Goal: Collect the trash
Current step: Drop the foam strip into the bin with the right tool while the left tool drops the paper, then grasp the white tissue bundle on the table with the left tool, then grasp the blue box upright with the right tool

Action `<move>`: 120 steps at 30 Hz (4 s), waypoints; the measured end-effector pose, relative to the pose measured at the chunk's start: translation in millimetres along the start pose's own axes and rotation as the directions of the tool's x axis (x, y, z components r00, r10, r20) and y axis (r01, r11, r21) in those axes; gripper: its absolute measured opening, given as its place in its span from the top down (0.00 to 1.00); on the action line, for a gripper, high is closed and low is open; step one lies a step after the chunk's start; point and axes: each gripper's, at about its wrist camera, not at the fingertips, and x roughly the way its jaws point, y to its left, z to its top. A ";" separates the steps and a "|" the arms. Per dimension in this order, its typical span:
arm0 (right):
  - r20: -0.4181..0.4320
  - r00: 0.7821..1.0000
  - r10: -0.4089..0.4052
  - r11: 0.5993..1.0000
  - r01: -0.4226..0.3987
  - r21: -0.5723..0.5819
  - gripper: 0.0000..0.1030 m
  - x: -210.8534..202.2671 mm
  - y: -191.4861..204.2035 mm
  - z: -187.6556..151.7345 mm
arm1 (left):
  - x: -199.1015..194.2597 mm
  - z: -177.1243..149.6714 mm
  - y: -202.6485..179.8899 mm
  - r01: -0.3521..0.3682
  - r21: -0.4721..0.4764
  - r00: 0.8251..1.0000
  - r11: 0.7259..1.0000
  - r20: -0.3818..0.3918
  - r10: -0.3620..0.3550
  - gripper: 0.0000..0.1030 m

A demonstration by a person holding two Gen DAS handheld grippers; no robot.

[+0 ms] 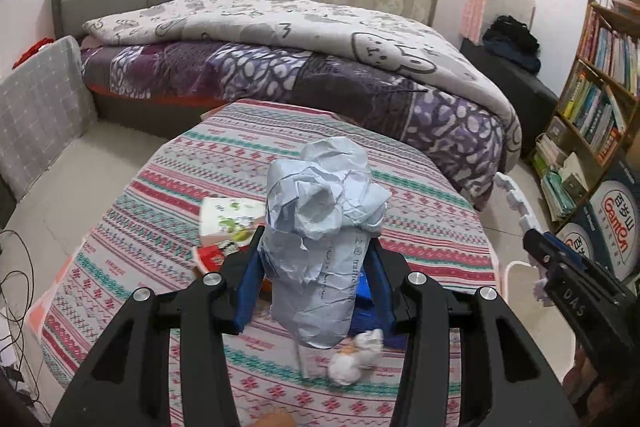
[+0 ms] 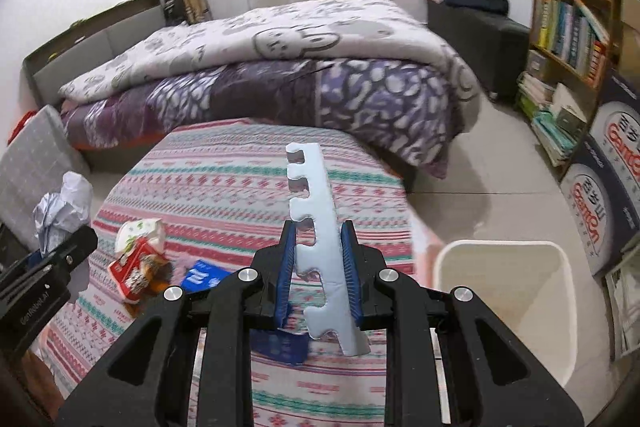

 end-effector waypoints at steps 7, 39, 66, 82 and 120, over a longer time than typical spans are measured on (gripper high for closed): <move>0.017 0.998 -0.061 0.996 0.060 0.066 0.78 -12.8 -45.5 2.6 | 3.8 -0.6 -37.5 0.033 0.030 0.999 0.999 0.001 -0.033 0.55; -0.015 0.944 -0.330 0.893 0.317 0.319 0.28 -50.5 -195.6 -13.7 | 28.1 -56.1 -222.6 0.289 0.259 0.953 0.922 -0.172 -0.251 0.55; 0.053 0.874 -0.483 0.828 0.437 0.352 0.07 -68.4 -191.8 -16.1 | 14.2 -53.1 -213.9 0.154 0.313 0.988 0.937 -0.076 -0.137 0.21; -0.027 0.952 -0.305 0.945 0.306 0.116 0.07 -16.3 -101.2 -17.6 | 87.4 -91.0 -98.2 0.020 0.422 0.930 0.906 -0.342 0.139 0.22; -0.353 0.933 0.066 0.800 -0.260 -0.540 0.07 105.4 94.8 -49.1 | 30.7 -28.4 42.6 0.012 0.090 0.983 0.996 -0.181 0.004 0.64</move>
